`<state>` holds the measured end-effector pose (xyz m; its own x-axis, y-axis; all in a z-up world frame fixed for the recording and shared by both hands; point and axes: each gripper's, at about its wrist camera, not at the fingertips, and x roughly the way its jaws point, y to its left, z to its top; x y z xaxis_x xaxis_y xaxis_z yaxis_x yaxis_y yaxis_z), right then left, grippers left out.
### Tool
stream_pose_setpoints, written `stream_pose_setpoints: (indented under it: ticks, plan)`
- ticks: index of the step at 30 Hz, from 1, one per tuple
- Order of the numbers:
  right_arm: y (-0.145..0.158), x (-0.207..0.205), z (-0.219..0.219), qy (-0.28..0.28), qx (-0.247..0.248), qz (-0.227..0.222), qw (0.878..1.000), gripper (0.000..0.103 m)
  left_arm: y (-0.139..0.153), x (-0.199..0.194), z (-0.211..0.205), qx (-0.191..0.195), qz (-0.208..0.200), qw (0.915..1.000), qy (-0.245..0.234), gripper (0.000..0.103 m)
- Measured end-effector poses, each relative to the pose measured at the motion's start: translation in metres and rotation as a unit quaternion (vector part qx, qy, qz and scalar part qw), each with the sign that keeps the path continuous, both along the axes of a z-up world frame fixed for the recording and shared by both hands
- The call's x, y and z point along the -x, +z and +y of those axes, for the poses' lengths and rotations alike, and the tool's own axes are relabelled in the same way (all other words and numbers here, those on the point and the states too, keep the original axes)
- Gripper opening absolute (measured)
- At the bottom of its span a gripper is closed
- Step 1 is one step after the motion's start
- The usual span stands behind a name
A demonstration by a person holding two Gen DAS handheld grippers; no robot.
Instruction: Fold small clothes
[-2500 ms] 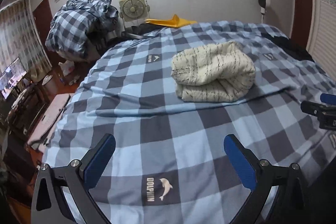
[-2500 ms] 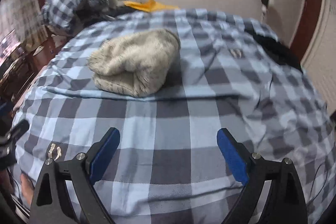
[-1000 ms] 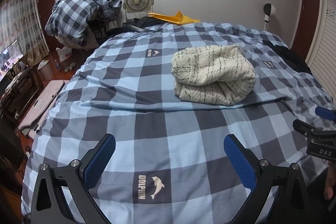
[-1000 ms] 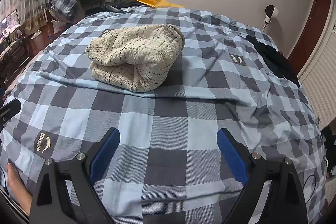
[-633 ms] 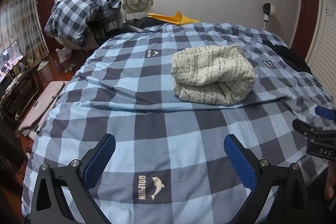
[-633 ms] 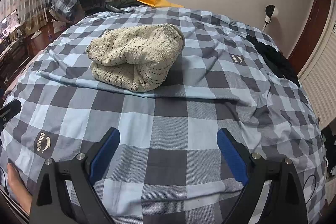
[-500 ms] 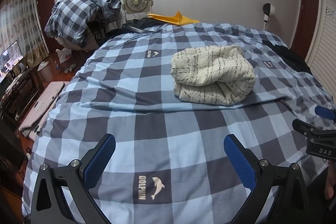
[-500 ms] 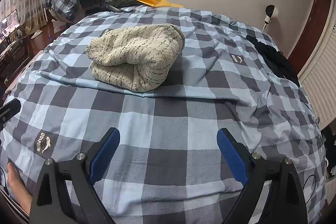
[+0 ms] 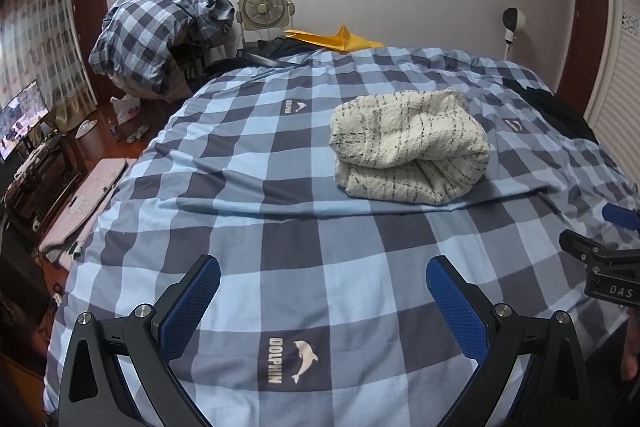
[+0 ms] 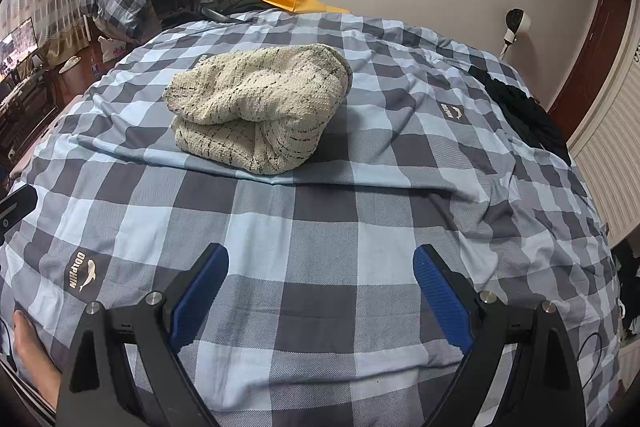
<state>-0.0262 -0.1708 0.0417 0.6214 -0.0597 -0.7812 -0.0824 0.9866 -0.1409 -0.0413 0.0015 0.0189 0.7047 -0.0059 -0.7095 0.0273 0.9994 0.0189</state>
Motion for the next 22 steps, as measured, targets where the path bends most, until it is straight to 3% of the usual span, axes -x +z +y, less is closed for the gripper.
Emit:
stream_pose_setpoints:
  ticks: [6,13,22]
  plan:
    - [0.0,0.0,0.0,0.0,0.0,0.0,1.0,0.092,0.004,0.001,0.001,0.006,-0.01,0.9998,-0.013,0.103]
    - [0.0,0.0,0.0,0.0,0.0,0.0,1.0,0.092,0.005,0.004,-0.002,-0.024,-0.028,0.9993,-0.005,0.103]
    - [0.0,0.0,0.0,0.0,0.0,0.001,1.0,0.092,0.005,0.003,0.009,0.025,-0.018,0.9995,-0.007,0.103]
